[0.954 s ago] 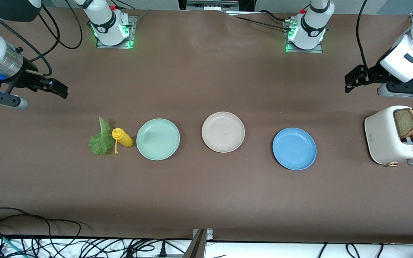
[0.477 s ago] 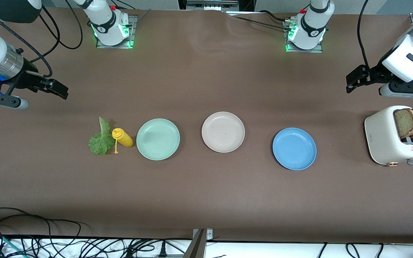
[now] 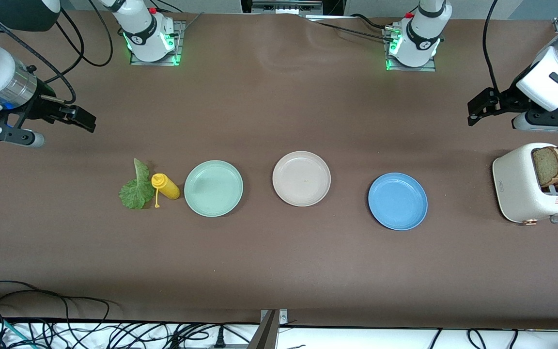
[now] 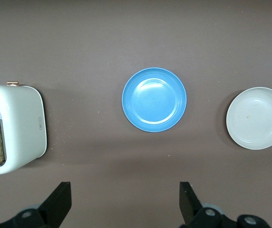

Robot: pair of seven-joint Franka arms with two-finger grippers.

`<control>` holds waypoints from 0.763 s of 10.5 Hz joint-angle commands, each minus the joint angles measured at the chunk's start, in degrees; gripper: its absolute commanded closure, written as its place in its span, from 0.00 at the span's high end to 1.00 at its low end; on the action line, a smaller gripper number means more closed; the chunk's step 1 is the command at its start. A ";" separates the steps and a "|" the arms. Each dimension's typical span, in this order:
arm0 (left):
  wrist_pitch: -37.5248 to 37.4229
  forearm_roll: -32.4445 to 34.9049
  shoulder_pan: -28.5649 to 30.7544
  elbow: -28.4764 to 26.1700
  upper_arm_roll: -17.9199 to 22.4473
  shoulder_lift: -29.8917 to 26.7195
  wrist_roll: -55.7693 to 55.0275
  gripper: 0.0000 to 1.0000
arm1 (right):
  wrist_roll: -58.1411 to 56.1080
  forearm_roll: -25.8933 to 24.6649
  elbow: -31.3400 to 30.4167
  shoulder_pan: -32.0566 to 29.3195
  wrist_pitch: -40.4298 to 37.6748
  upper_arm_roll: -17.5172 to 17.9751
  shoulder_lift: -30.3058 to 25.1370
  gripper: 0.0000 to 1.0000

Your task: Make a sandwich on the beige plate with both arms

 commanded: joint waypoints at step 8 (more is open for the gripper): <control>-1.29 1.64 0.22 1.73 -0.56 0.62 -0.30 1.00 | -0.97 -0.17 0.06 -0.35 -0.19 -0.15 0.89 1.00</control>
